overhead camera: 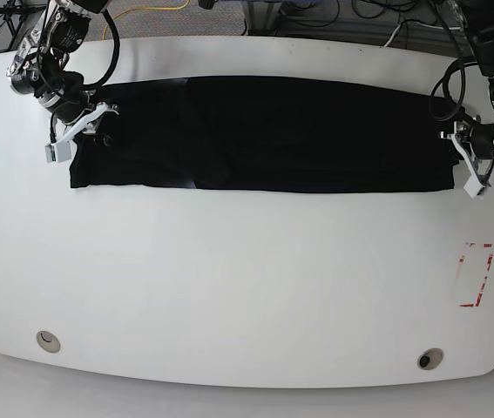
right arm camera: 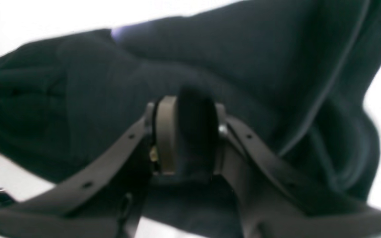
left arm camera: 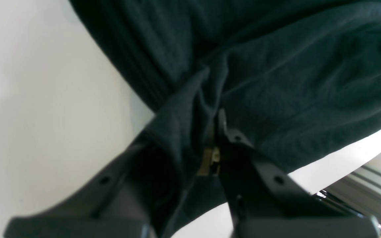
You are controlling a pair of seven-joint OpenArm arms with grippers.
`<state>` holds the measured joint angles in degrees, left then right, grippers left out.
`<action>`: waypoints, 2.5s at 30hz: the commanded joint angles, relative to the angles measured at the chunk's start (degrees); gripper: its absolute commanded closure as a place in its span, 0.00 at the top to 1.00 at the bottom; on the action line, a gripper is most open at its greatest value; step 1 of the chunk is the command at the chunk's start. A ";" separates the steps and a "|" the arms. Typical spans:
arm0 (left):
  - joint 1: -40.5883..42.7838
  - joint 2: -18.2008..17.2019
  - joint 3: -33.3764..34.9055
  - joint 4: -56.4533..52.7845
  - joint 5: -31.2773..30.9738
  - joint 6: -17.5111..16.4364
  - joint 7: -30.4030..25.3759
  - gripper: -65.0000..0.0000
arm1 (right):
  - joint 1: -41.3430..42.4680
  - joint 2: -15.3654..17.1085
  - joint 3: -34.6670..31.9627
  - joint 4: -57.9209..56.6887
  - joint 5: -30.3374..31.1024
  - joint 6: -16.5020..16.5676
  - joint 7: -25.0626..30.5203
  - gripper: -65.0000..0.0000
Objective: Fold the T-shirt properly
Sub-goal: 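Release the strip end and move the right gripper back along the edge, then move the left gripper inward and grasp the strip near its middle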
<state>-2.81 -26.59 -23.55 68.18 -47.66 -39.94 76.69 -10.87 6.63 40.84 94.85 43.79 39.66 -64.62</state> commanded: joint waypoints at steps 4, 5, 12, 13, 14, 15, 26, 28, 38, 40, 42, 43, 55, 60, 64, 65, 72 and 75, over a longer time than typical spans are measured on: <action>-0.84 -1.85 -0.14 0.78 -1.09 -0.06 -0.33 0.05 | 2.65 1.06 0.26 -3.82 -2.87 0.34 1.37 0.21; -0.84 -1.85 -0.14 0.87 -1.09 -0.06 -0.33 0.05 | 2.92 1.06 0.26 -4.69 -3.92 0.34 1.46 0.21; -0.84 -1.76 -0.14 6.76 -0.91 -0.06 -0.25 0.05 | 3.53 0.79 0.26 -6.98 -10.87 0.34 5.06 0.21; -0.84 -1.67 -0.14 7.91 -0.91 -0.06 -0.16 0.05 | 3.53 0.79 0.26 -6.98 -11.48 0.34 5.15 0.21; -0.84 -1.67 -0.14 9.05 -0.91 -0.06 0.28 0.05 | 3.53 0.79 0.26 -6.98 -11.83 0.34 5.15 0.21; -0.84 -1.67 -0.14 9.75 -0.91 -0.06 0.90 0.05 | 3.53 0.79 0.17 -6.98 -12.10 0.34 5.15 0.21; -1.28 2.46 2.23 21.80 -1.09 -0.06 3.31 0.05 | 3.45 0.79 -2.03 -6.98 -12.54 0.34 5.15 0.21; -1.28 2.55 4.87 23.99 -1.09 -0.06 3.31 0.05 | 3.45 0.79 -2.64 -6.98 -12.54 0.34 5.15 0.21; -1.28 10.37 14.45 30.76 -1.18 -0.06 3.31 0.05 | 3.45 0.71 -2.99 -6.98 -12.54 0.34 5.24 0.21; -1.28 12.22 15.42 31.47 -1.18 -0.06 3.31 0.05 | 3.45 0.71 -2.99 -6.98 -12.54 0.34 5.24 0.21; -1.28 13.97 16.47 31.82 -1.18 -0.06 3.31 0.05 | 3.45 0.71 -2.99 -6.98 -12.54 0.34 5.24 0.21; -1.28 14.85 17.09 31.99 -1.18 -0.06 3.31 0.05 | 3.45 0.71 -2.99 -6.98 -12.54 0.34 5.24 0.21; -2.86 21.45 20.61 31.55 -1.09 -0.06 3.31 0.05 | 2.74 0.71 -2.99 -6.98 -12.54 0.34 5.24 0.21; -2.95 23.91 20.78 31.38 -0.74 -0.06 3.31 0.05 | 2.74 0.71 -2.99 -6.98 -12.54 0.34 5.24 0.21; -3.74 25.31 20.78 29.62 -1.09 -0.06 3.31 0.06 | 2.65 0.71 -2.99 -6.98 -12.54 0.34 5.24 0.21; -3.92 25.58 20.78 29.00 -1.09 -0.06 3.31 0.06 | 2.65 0.71 -2.99 -6.98 -12.54 0.34 5.24 0.21; -4.18 25.67 20.78 25.66 -1.09 -0.06 3.31 0.06 | 2.74 0.71 -2.99 -6.98 -12.45 0.34 5.24 0.21; -4.18 25.67 20.96 25.66 -1.18 -0.06 3.31 0.06 | 2.83 0.71 -2.99 -6.98 -12.45 0.34 5.24 0.21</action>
<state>-5.65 -0.99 -2.72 92.97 -47.37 -39.92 81.10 -8.16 6.83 37.82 87.31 32.14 39.66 -58.22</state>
